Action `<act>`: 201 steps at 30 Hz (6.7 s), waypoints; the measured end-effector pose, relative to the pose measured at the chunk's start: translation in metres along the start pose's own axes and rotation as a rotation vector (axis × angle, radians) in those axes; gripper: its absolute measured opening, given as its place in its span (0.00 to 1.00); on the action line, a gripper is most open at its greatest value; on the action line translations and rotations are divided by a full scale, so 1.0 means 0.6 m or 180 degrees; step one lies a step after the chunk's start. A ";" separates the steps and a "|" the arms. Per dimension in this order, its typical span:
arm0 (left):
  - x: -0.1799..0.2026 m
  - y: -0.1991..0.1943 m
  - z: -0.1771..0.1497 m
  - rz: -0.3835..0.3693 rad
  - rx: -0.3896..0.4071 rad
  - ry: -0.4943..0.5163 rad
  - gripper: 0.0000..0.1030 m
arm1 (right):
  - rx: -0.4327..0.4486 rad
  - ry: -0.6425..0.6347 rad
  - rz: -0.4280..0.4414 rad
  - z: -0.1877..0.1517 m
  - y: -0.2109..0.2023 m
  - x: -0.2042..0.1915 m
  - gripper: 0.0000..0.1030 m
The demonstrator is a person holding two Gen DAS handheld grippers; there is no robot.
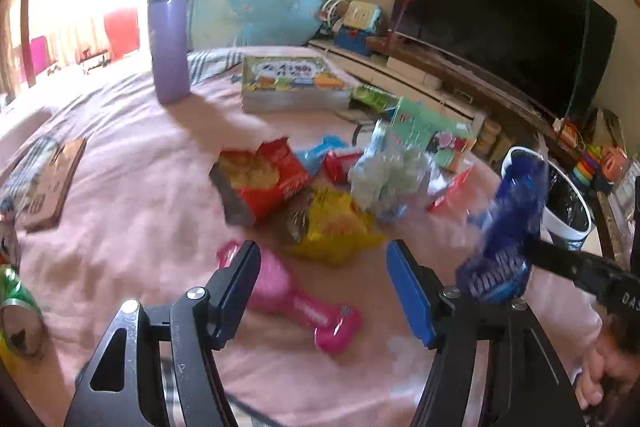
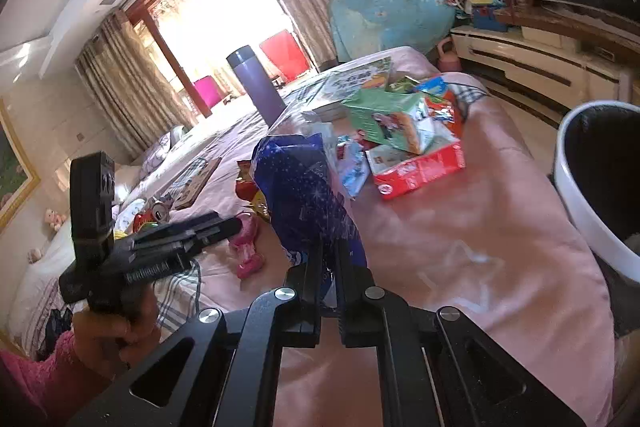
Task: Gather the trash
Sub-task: 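Grasp the blue snack bag with right tool while left tool grasps yellow wrapper, then carry both bags over the bin and open both tools to drop them, then grasp the red chip bag with left tool while right tool grasps crumpled tissue, then carry both items over the bin and open both tools to drop them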
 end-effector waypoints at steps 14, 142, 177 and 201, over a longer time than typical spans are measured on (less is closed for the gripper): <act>0.033 0.075 0.014 0.0034 -0.0223 0.0246 0.44 | 0.0110 0.0203 -0.0092 -0.002 -0.038 0.041 0.05; -0.061 0.099 0.031 -0.0219 -0.0236 -0.0678 0.02 | -0.0136 0.0404 0.0020 0.068 0.153 0.015 0.11; 0.214 0.002 0.020 -0.0996 0.0030 0.0359 0.00 | 0.0733 0.0684 -0.0598 0.021 -0.182 0.177 0.07; 0.380 0.137 0.092 -0.1301 -0.0179 0.0743 0.00 | 0.0818 0.0847 -0.1101 0.027 -0.234 0.292 0.07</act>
Point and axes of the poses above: each gripper's, at about its wrist camera, not at the fingertips, and y roughly the way its jaws point, x to its right, z to its top, the point moved 5 cm from there along y, roughly the way its jaws point
